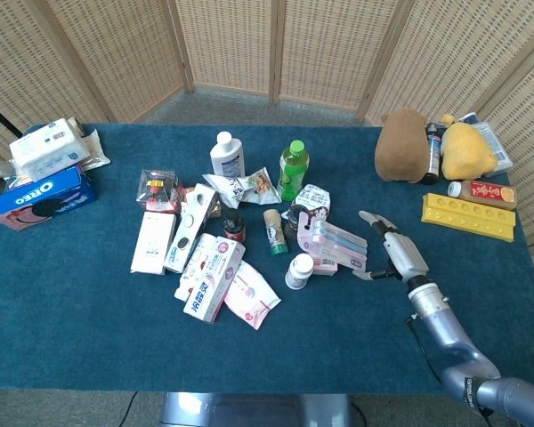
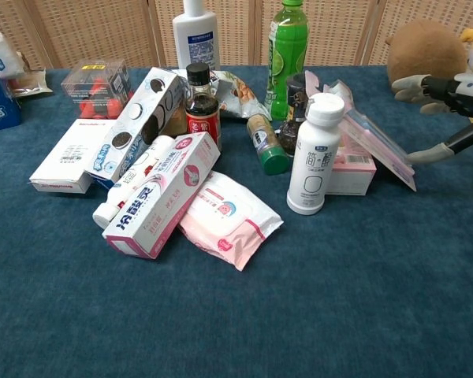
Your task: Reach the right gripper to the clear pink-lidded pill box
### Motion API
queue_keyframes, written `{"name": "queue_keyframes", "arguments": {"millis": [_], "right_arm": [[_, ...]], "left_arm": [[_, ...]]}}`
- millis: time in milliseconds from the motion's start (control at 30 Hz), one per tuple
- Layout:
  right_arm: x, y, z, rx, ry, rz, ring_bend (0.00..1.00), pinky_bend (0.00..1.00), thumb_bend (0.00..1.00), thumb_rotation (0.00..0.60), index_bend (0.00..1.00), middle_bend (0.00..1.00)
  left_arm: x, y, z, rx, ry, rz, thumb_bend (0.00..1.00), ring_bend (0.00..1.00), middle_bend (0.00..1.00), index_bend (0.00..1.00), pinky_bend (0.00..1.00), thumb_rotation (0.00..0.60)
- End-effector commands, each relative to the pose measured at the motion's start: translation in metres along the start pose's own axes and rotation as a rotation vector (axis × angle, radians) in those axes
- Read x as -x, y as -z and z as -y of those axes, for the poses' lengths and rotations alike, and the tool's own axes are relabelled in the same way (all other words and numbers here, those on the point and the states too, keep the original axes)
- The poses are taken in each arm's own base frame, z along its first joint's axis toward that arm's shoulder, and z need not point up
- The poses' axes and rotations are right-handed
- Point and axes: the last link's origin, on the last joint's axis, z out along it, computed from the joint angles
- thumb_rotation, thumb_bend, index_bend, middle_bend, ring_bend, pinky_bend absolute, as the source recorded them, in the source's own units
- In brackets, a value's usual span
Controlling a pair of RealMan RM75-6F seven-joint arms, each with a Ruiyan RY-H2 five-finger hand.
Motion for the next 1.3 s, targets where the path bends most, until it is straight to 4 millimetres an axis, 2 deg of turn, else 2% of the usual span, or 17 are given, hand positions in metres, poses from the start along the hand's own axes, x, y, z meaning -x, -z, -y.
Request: {"name": "queue_keyframes", "arguments": {"millis": [33, 600, 633, 700, 767, 833, 933, 1100, 1300], "right_arm": [[0.004, -0.005, 0.003, -0.006, -0.009, 0.006, 0.00, 0.00, 0.00, 0.600, 0.00, 0.00], [0.027, -0.024, 0.010, -0.034, -0.076, 0.013, 0.00, 0.00, 0.00, 0.600, 0.00, 0.00], [0.028, -0.024, 0.010, -0.038, -0.077, 0.000, 0.00, 0.04, 0.00, 0.600, 0.00, 0.01], [0.030, -0.025, 0.009, -0.043, -0.082, -0.023, 0.08, 0.24, 0.00, 0.600, 0.00, 0.12], [0.032, -0.025, 0.008, -0.048, -0.095, -0.034, 0.28, 0.48, 0.00, 0.600, 0.06, 0.33], [0.032, -0.025, 0.008, -0.052, -0.104, -0.044, 0.42, 0.56, 0.00, 0.600, 0.17, 0.47], [0.033, -0.024, 0.007, -0.053, -0.102, -0.047, 0.51, 0.61, 0.00, 0.600, 0.24, 0.55], [0.030, -0.021, 0.009, -0.060, -0.091, -0.062, 0.51, 0.61, 0.00, 0.600, 0.25, 0.56], [0.015, -0.014, 0.009, -0.062, -0.089, -0.105, 0.51, 0.61, 0.00, 0.600, 0.25, 0.56]], "left_arm": [[0.000, -0.001, 0.001, -0.003, -0.002, -0.001, 0.00, 0.00, 0.00, 0.00, 0.00, 0.600], [0.002, -0.005, 0.004, -0.019, -0.005, 0.003, 0.00, 0.00, 0.00, 0.00, 0.00, 0.600], [0.003, -0.005, 0.004, -0.020, -0.005, 0.003, 0.00, 0.00, 0.00, 0.00, 0.00, 0.600], [0.003, -0.005, 0.004, -0.021, -0.004, 0.004, 0.00, 0.00, 0.00, 0.00, 0.00, 0.600], [0.002, -0.005, 0.004, -0.022, -0.003, 0.002, 0.00, 0.00, 0.00, 0.00, 0.00, 0.600], [0.002, -0.004, 0.004, -0.023, -0.002, 0.000, 0.00, 0.00, 0.00, 0.00, 0.00, 0.600], [0.001, -0.003, 0.005, -0.024, -0.002, -0.004, 0.00, 0.00, 0.00, 0.00, 0.00, 0.600], [0.000, -0.002, 0.005, -0.022, 0.002, -0.006, 0.00, 0.00, 0.00, 0.00, 0.00, 0.600], [0.000, -0.002, 0.003, -0.013, 0.010, -0.004, 0.00, 0.00, 0.00, 0.00, 0.00, 0.600]]}}
